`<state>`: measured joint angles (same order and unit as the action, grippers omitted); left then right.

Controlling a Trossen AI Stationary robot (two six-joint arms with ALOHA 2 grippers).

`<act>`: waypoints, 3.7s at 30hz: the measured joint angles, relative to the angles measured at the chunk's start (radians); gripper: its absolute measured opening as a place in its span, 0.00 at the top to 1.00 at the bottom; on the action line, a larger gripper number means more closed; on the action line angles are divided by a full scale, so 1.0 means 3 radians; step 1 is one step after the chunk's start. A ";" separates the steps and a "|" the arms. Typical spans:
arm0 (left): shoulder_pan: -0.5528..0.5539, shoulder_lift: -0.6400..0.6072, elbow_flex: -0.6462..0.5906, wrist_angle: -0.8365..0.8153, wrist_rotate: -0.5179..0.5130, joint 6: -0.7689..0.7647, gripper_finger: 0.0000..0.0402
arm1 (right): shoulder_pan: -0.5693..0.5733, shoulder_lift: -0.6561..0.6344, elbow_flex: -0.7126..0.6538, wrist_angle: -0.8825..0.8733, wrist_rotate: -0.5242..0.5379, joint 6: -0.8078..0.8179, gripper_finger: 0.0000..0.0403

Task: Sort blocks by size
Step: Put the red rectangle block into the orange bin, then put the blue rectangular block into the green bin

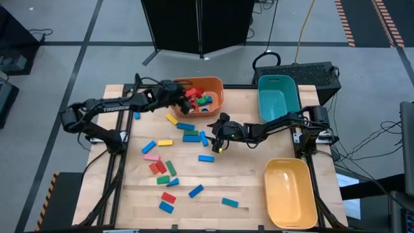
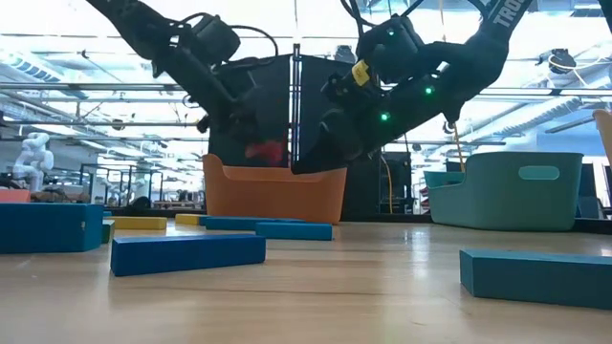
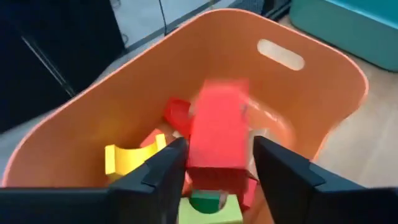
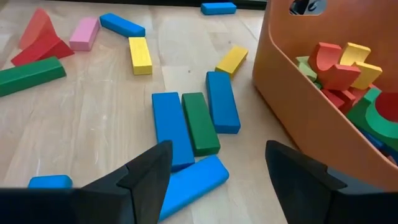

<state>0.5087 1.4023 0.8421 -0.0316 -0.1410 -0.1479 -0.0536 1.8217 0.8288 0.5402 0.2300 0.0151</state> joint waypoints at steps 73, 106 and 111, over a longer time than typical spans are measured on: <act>-0.1831 -0.2333 -0.0132 -0.0885 -0.1794 0.0553 0.38 | 0.0047 0.1097 0.2293 -0.3900 -0.0207 0.2086 0.79; -0.1825 -0.2434 -0.0130 -0.0968 -0.1487 0.1157 0.38 | -0.0166 -0.0262 0.2289 -0.5752 -0.0101 0.2131 0.76; -0.1825 -0.2439 -0.0130 -0.0952 -0.1489 0.1244 0.38 | -0.0305 -0.0416 0.2289 -0.6069 0.0062 0.2182 0.76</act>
<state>-0.0387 0.6704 0.8032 -0.3171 -0.5877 0.2253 -0.1451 1.6969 1.5154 -1.2805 0.2485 0.6697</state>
